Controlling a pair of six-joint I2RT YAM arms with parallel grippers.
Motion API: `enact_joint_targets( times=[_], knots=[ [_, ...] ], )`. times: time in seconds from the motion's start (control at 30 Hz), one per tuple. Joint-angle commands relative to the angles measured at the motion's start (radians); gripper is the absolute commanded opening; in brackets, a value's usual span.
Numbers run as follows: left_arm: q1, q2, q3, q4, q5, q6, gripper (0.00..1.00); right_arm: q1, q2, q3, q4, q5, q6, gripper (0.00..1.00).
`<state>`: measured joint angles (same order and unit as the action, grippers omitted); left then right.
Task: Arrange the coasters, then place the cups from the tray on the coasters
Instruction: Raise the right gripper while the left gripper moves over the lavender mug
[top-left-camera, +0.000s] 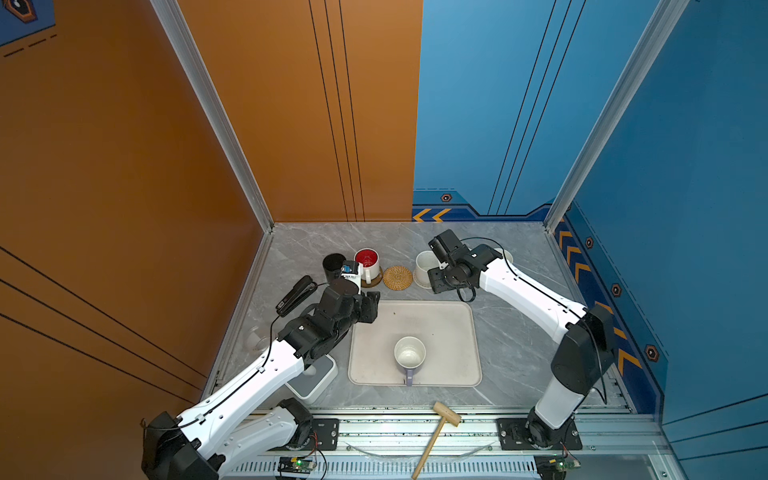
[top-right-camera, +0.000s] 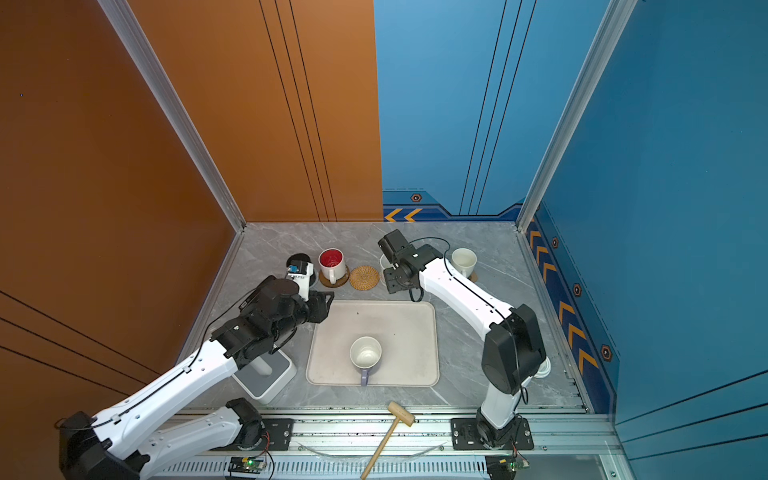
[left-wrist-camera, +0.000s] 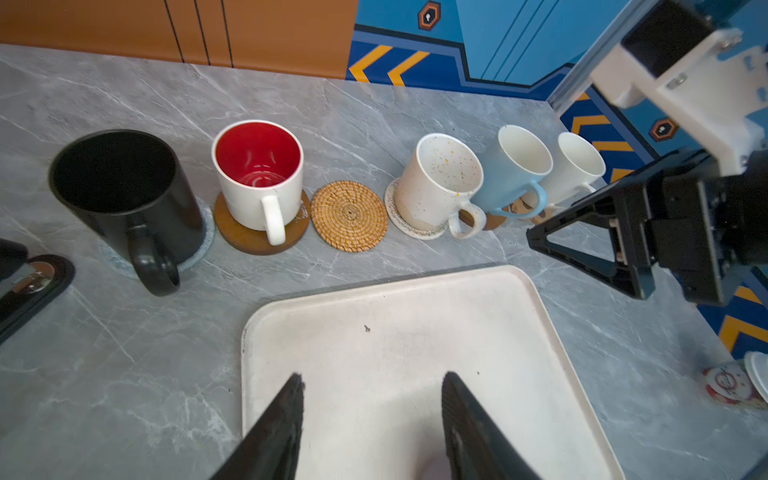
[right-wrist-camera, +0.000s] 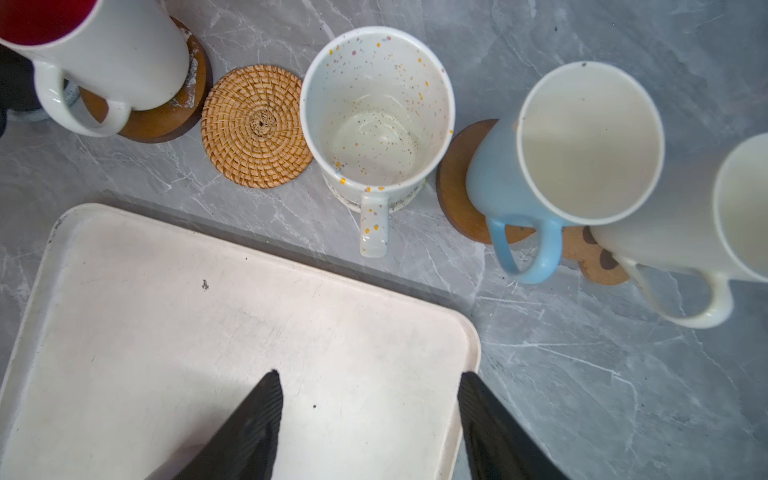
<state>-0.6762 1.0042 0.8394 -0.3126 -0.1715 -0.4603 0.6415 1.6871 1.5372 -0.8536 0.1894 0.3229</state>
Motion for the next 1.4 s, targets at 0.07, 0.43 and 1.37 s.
enact_joint_targets(
  times=[0.07, 0.43, 1.37],
  knots=[
    [-0.135, 0.040, 0.101, -0.226, -0.023, -0.027, 0.56, 0.030, -0.119, -0.070, 0.007, 0.094, 0.034, 0.67],
    [-0.414, 0.214, 0.156, -0.364, -0.073, -0.200, 0.57, 0.035, -0.238, -0.098, 0.125, 0.126, 0.048, 0.70],
    [-0.652, 0.495, 0.270, -0.566, -0.108, -0.555, 0.61, 0.013, -0.451, -0.385, 0.408, 0.098, 0.148, 0.73]
  ],
)
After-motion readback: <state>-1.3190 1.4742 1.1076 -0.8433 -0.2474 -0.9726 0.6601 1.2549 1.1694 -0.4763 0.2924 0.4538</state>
